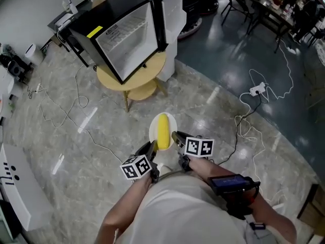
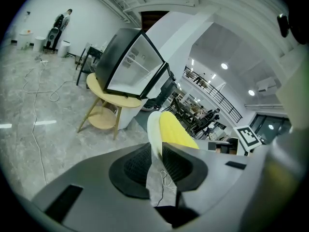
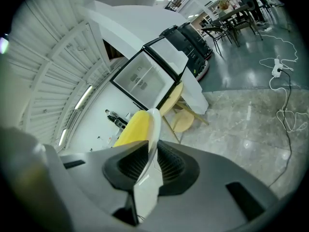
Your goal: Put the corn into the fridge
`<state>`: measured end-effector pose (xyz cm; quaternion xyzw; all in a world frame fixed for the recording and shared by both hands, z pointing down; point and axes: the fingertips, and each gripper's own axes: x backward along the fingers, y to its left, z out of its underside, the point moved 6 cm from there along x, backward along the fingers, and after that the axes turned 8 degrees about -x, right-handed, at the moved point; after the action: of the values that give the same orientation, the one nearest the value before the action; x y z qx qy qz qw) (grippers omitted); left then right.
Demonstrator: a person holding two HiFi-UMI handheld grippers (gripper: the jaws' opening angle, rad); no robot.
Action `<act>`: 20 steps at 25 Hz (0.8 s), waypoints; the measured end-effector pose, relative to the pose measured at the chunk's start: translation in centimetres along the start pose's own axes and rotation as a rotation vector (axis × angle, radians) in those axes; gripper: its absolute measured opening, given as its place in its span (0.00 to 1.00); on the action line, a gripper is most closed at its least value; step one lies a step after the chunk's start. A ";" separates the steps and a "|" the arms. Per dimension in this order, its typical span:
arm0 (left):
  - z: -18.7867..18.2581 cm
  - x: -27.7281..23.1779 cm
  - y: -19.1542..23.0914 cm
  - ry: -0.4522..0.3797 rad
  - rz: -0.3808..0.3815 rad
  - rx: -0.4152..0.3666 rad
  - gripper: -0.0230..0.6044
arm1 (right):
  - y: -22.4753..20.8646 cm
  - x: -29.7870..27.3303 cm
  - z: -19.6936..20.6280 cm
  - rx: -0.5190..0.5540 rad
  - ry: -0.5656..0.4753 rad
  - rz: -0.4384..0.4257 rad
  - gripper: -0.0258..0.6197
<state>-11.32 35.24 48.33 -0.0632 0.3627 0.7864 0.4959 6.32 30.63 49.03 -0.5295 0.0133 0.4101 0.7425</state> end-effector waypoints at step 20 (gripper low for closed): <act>-2.8 -9.8 -5.3 -0.042 -0.096 0.042 0.16 | -5.7 -0.5 -10.9 0.040 0.088 -0.068 0.13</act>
<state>-2.76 27.63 48.10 -0.0535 0.3652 0.7549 0.5420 14.08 21.06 48.90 -0.5324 0.0361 0.3604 0.7651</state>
